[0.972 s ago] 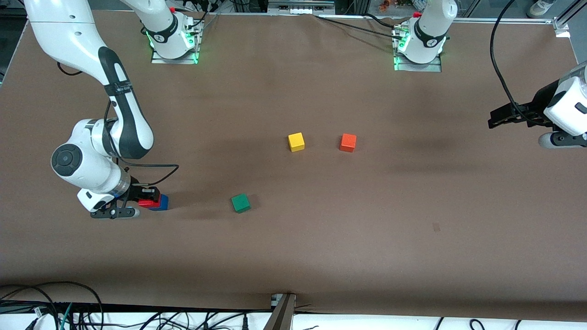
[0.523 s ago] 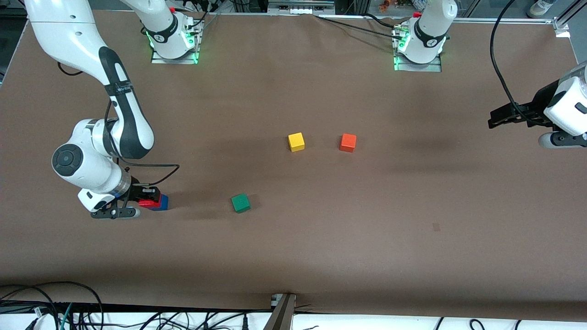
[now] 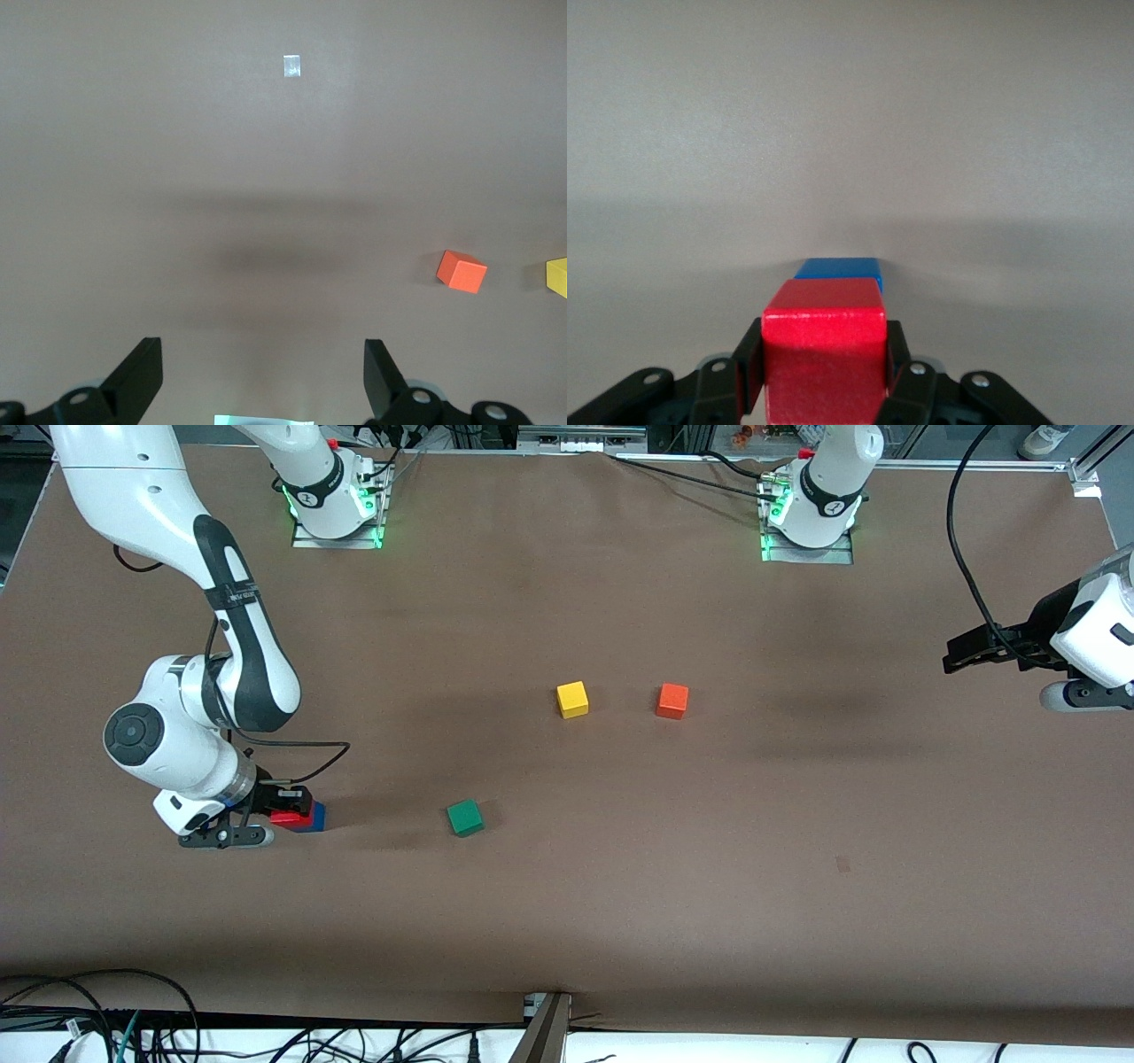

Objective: Pass red block to right arm, stack on blue
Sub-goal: 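Lower the red cube onto the blue cube with the right gripper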

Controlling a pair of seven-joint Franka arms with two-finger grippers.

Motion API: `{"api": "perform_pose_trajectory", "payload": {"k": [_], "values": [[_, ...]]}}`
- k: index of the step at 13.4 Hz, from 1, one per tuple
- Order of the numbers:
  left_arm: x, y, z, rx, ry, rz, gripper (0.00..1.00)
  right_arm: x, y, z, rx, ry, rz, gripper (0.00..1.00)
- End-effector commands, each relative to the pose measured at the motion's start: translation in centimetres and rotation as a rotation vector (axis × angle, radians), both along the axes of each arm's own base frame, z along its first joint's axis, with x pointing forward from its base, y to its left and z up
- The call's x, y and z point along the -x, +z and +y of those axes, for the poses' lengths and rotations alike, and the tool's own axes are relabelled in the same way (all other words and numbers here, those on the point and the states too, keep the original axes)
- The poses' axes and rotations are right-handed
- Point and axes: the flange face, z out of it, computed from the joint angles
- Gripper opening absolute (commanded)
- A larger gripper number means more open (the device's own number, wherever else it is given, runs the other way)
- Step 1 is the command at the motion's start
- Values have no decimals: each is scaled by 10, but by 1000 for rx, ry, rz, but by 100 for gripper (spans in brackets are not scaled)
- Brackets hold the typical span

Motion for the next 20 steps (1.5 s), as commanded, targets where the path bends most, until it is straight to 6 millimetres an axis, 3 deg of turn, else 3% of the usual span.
{"api": "perform_pose_trajectory", "payload": {"k": [1, 15, 16, 17, 18, 20], "values": [[-3, 4, 1, 20, 11, -7, 100, -6, 3, 1, 17, -4, 1, 5], [-3, 4, 1, 20, 11, -7, 100, -6, -1, -3, 20, -11, 2, 8], [-3, 4, 1, 21, 11, -7, 100, -6, -1, -2, 19, -10, 2, 17], [-3, 4, 1, 20, 11, -7, 100, -6, -1, -3, 20, -11, 2, 51], [-3, 4, 1, 20, 11, -7, 100, -7, -1, -4, 20, -11, 1, 100], [-3, 4, 1, 21, 11, -6, 100, -7, 0, -2, 19, -11, 1, 100]]}}
